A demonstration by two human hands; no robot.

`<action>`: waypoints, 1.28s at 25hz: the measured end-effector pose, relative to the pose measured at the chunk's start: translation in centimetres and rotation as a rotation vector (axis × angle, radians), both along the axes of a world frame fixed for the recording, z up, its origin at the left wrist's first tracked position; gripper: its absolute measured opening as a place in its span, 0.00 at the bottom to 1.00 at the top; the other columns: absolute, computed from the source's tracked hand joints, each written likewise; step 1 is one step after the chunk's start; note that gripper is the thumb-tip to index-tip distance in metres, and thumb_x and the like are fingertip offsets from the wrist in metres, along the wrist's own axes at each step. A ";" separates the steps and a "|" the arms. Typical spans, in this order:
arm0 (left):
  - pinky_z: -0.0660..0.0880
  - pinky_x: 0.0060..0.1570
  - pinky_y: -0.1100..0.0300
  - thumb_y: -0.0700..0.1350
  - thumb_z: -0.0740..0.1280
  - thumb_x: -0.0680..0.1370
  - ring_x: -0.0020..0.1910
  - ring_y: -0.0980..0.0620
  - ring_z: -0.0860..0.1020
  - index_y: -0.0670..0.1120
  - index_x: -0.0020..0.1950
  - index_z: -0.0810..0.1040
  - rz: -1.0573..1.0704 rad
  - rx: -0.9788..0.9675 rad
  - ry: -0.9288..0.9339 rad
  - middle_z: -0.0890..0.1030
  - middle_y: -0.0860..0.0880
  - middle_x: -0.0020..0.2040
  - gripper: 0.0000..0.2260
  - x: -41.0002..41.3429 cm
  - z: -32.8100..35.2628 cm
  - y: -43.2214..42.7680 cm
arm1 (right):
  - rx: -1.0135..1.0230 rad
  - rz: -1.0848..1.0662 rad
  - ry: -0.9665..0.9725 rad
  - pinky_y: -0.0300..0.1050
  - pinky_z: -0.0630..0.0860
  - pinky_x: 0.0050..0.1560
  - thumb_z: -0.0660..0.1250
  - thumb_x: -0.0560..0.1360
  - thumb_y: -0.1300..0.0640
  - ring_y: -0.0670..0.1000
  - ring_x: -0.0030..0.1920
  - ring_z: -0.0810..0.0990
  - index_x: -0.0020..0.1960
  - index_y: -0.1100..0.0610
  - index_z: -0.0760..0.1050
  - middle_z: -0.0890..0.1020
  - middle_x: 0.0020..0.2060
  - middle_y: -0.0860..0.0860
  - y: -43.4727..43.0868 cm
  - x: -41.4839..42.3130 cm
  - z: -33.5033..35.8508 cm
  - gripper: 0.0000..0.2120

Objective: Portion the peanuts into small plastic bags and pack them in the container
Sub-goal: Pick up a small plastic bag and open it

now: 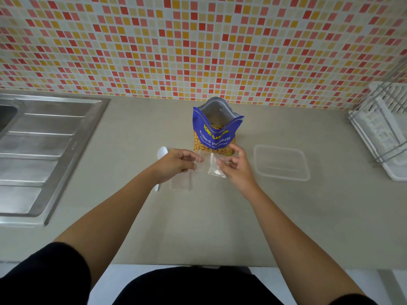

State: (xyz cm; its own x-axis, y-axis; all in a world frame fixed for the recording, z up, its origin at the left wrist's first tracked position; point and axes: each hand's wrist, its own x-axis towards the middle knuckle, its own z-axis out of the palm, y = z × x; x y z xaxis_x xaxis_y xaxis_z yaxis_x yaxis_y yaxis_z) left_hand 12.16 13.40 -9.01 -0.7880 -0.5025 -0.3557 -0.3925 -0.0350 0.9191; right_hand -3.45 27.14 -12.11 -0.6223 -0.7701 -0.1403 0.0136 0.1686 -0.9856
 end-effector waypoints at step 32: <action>0.79 0.50 0.51 0.36 0.71 0.69 0.34 0.49 0.80 0.46 0.38 0.77 0.086 -0.360 -0.103 0.81 0.45 0.33 0.06 -2.1 2.1 0.7 | 0.137 0.223 1.116 0.49 0.68 0.60 0.74 0.61 0.40 0.55 0.60 0.75 0.60 0.53 0.75 0.81 0.54 0.51 -2.2 1.6 0.6 0.31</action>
State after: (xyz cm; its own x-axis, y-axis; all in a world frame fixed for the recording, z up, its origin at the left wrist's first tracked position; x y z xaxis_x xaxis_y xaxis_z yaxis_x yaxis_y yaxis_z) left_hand 10.02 14.13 -6.91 -0.7067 -0.6726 -0.2194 -0.4931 0.2458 0.8345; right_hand -1.84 24.96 -11.53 -0.3039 -0.8997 0.3133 -0.9007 0.1642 -0.4022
